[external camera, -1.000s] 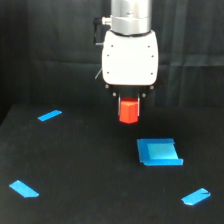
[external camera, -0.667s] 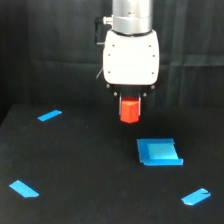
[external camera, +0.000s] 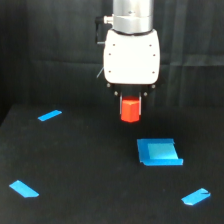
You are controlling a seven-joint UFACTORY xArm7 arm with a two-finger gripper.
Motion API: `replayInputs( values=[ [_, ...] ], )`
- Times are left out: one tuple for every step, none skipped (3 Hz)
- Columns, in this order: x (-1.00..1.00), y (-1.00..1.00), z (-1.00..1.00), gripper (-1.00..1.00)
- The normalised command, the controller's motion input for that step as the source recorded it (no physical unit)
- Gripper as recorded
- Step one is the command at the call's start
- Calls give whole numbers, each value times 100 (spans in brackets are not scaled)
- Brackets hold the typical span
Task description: Pick up the red object from the table
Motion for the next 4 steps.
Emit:
replayInputs(
  values=[
    [5, 3, 4, -97],
    [14, -4, 5, -93],
    [0, -1, -4, -100],
    [-3, -1, -2, -99]
  ],
)
